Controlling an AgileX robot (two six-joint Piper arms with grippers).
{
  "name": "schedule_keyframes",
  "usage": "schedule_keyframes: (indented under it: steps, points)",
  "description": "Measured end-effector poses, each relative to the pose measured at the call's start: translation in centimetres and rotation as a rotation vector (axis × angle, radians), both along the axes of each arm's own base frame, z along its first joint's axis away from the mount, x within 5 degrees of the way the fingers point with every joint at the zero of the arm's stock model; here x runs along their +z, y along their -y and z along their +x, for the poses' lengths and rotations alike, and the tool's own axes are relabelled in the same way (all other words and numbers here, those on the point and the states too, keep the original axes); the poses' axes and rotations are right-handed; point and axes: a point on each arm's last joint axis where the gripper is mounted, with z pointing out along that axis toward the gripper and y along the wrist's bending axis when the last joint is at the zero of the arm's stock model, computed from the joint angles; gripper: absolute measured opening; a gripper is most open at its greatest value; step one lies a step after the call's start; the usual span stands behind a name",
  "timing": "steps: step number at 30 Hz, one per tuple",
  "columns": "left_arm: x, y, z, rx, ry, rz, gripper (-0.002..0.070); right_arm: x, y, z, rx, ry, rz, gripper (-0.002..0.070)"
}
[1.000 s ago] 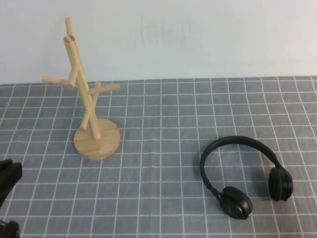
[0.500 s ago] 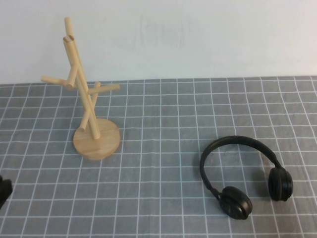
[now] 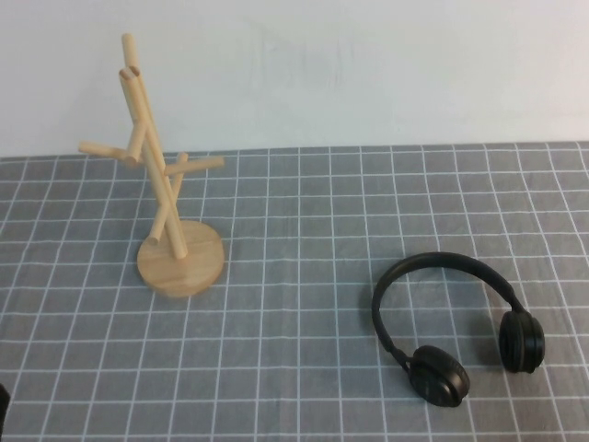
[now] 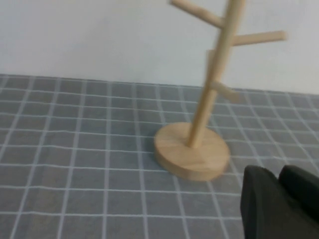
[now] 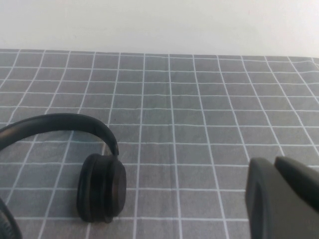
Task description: Take out the headphones from the headphone stand
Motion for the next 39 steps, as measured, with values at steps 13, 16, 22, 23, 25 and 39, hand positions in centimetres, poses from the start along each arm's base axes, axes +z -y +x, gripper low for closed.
schedule_keyframes:
  steps: [13, 16, 22, 23, 25, 39]
  points:
    - [-2.5, -0.4, 0.1, 0.080, -0.094, 0.069, 0.0044, 0.0, 0.0, 0.0, 0.000, 0.000, 0.000, -0.0006]
    - [-2.5, -0.4, 0.1, 0.073, -0.090, 0.099, 0.0044, 0.0, 0.0, 0.0, 0.000, 0.000, 0.000, -0.0006]
    - [-2.5, -0.4, 0.1, 0.068, -0.087, 0.122, 0.0044, 0.0, 0.0, 0.0, 0.000, 0.000, 0.000, -0.0006]
    - [-2.5, -0.4, 0.1, 0.065, -0.085, 0.132, 0.0044, 0.0, 0.0, 0.0, 0.000, 0.000, 0.000, -0.0006]
    - [-2.5, -0.4, 0.1, 0.061, -0.083, 0.151, 0.0044, 0.0, 0.0, 0.0, 0.000, 0.000, 0.000, -0.0006]
    - [-2.5, -0.4, 0.1, 0.074, -0.097, 0.087, 0.0044, 0.0, 0.0, 0.0, 0.000, 0.000, 0.000, -0.0006]
